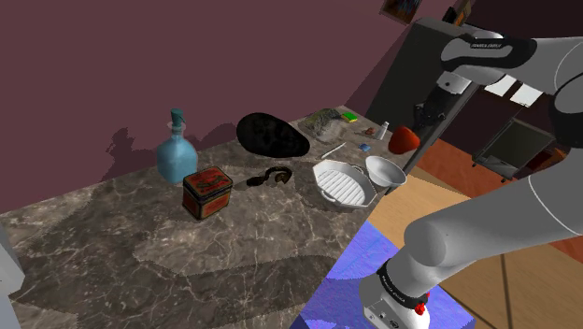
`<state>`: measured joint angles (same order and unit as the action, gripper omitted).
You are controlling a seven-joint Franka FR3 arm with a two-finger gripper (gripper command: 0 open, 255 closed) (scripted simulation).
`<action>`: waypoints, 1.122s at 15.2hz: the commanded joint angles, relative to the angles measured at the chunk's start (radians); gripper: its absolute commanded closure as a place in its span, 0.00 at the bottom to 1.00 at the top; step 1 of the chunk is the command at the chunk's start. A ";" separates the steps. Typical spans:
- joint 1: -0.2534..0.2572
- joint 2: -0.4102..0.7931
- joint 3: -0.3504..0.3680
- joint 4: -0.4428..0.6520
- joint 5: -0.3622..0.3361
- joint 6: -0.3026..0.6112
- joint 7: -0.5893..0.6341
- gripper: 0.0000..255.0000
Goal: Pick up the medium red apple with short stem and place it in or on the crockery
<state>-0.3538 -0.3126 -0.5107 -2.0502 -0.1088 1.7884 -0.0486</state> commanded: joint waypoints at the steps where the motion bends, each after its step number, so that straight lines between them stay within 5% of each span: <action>1: 0.000 0.002 -0.002 -0.023 0.000 0.026 0.000 1.00; 17: -0.004 0.034 -0.026 -0.187 0.003 0.219 -0.012 1.00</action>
<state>-0.3580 -0.2795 -0.5369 -2.2350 -0.1062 2.0038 -0.0609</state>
